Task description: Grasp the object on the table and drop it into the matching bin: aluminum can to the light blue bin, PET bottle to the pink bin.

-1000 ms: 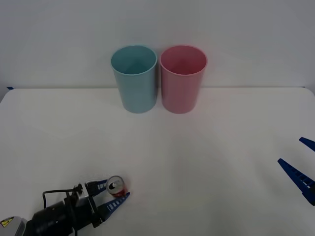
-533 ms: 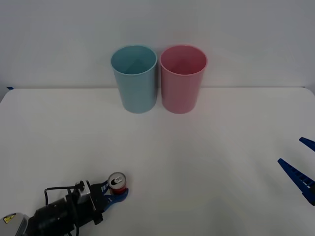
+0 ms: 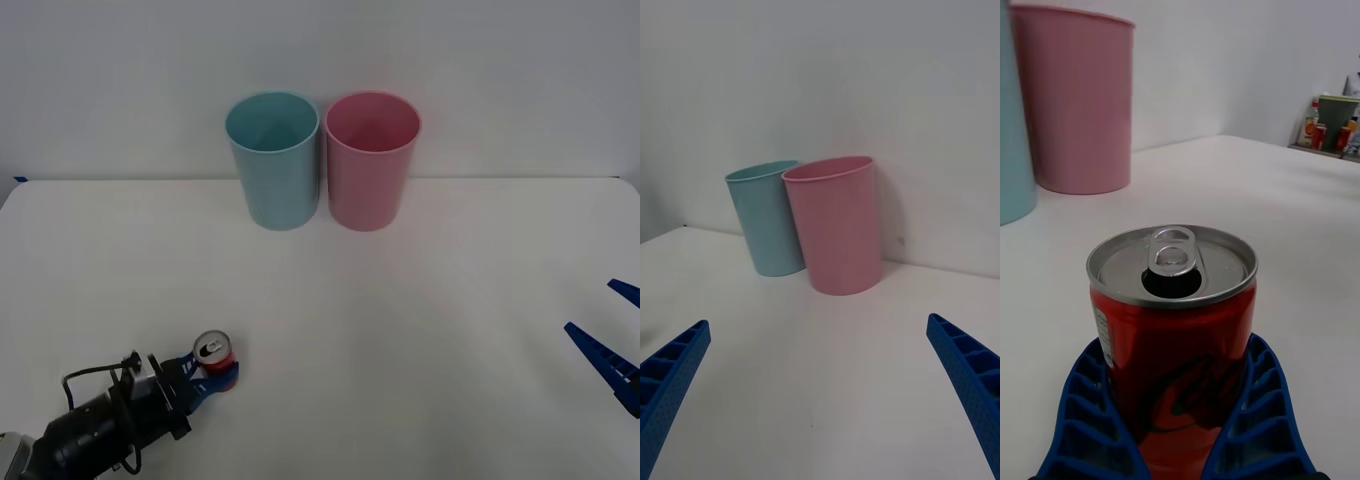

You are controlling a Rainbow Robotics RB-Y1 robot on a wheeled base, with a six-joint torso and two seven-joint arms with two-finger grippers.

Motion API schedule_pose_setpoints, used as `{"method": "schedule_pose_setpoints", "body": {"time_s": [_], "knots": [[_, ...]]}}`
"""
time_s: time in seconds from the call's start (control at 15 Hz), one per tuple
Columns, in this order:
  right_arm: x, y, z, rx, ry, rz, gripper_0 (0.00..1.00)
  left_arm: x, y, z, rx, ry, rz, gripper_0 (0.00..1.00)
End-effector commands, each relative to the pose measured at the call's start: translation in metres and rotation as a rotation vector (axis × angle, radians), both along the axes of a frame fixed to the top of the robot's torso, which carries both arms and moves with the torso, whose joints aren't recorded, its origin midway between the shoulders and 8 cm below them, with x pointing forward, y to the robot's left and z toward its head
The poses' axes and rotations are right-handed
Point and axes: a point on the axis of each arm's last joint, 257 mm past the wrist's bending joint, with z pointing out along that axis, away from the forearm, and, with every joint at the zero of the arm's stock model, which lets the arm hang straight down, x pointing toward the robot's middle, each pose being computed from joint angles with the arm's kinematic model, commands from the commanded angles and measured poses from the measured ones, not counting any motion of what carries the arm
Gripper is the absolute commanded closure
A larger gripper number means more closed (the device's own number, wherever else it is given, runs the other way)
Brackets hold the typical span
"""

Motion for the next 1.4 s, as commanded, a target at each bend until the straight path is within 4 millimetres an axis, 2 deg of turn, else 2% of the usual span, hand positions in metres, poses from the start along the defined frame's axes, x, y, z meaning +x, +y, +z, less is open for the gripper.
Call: {"method": "schedule_pose_setpoints", "body": {"time_s": [0.07, 0.27, 0.47, 1.13, 1.4], "knots": [[0.0, 0.0, 0.0, 0.0, 0.0, 0.0, 0.0, 0.014, 0.017, 0.025, -0.037, -0.035, 0.047, 1.0], [0.0, 0.0, 0.0, 0.0, 0.0, 0.0, 0.0, 0.032, 0.031, 0.054, -0.064, -0.042, 0.096, 1.0], [0.0, 0.0, 0.0, 0.0, 0.0, 0.0, 0.0, 0.047, 0.04, 0.093, -0.115, -0.058, 0.135, 1.0], [0.0, 0.0, 0.0, 0.0, 0.0, 0.0, 0.0, 0.079, 0.076, 0.204, -0.236, -0.081, 0.224, 1.0], [0.0, 0.0, 0.0, 0.0, 0.0, 0.0, 0.0, 0.095, 0.079, 0.243, -0.234, -0.083, 0.248, 1.0]]}}
